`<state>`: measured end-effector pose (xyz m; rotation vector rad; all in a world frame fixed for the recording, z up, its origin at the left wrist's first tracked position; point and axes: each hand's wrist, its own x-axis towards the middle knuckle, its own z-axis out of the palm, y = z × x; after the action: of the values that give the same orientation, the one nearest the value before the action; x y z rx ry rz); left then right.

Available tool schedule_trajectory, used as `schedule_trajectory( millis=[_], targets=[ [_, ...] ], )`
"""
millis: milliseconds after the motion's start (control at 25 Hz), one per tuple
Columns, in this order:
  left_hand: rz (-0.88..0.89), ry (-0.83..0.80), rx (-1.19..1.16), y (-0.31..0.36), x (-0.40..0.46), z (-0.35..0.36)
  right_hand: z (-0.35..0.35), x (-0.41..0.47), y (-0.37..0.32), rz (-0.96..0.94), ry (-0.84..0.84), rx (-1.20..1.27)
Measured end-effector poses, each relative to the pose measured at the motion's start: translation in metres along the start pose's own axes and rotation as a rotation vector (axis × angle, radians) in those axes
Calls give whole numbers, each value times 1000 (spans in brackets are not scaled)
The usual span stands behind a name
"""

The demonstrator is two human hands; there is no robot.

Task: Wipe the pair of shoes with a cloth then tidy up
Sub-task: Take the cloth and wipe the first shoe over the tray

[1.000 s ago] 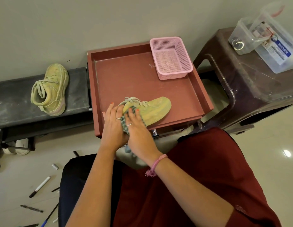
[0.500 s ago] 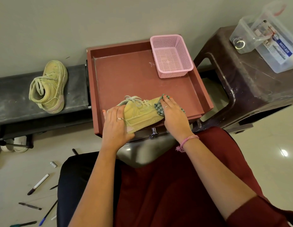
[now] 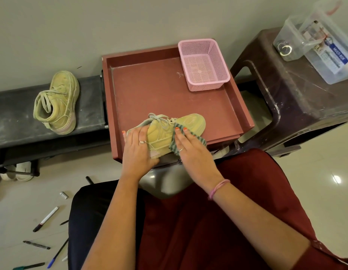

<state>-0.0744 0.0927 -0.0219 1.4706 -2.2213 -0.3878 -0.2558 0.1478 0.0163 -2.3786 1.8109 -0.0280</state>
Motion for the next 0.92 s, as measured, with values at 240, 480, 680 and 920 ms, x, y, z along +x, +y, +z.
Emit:
schedule_trajectory(
  millis=[240,480,680,920],
  targets=[
    [-5,17,-7,7,-3,2,-26,38,57,258,67,89],
    [-4,5,8,5,-2,2,-23,28,37,98,41,147],
    [-2,8,5,3,0,2,-26,45,55,150,35,70],
    [-5,2,15,2,0,3,-20,41,72,222,38,188]
  ],
)
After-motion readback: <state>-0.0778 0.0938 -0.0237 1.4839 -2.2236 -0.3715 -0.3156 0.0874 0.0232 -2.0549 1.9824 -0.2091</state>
